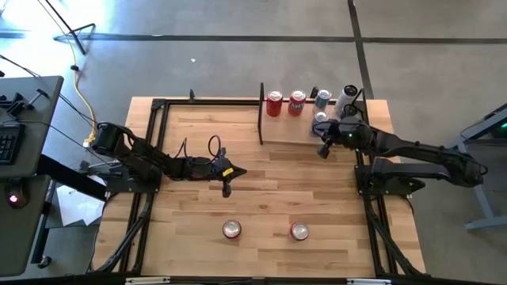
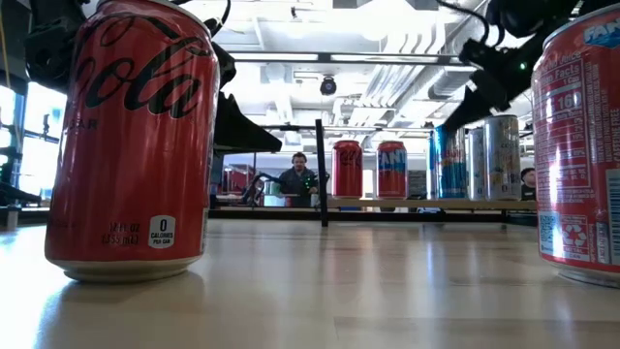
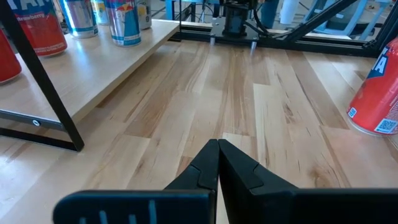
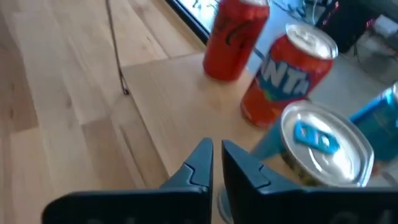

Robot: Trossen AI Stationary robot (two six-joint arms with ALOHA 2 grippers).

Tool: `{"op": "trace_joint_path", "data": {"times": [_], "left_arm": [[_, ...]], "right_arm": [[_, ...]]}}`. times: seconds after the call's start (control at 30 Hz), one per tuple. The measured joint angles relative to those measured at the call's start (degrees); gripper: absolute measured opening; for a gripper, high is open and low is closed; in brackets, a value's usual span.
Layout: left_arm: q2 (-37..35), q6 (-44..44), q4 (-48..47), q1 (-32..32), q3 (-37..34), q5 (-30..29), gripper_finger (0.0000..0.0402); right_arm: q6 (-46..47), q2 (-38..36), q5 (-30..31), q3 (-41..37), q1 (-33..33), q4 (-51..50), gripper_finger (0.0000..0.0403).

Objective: Place canned beverage on shelf
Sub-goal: Put the blue soda can on the shelf aligned with the other blue soda can

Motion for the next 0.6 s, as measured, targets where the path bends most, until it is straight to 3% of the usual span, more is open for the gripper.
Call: {"op": "trace_joint_path", "data": {"times": [0.6], "left_arm": [[0.00, 0.00, 0.01, 0.02, 0.00, 0.00, 0.0001]], "right_arm": [[1.66, 0.06, 3.08, -1.15, -10.56, -1.57, 0.0001]]}}
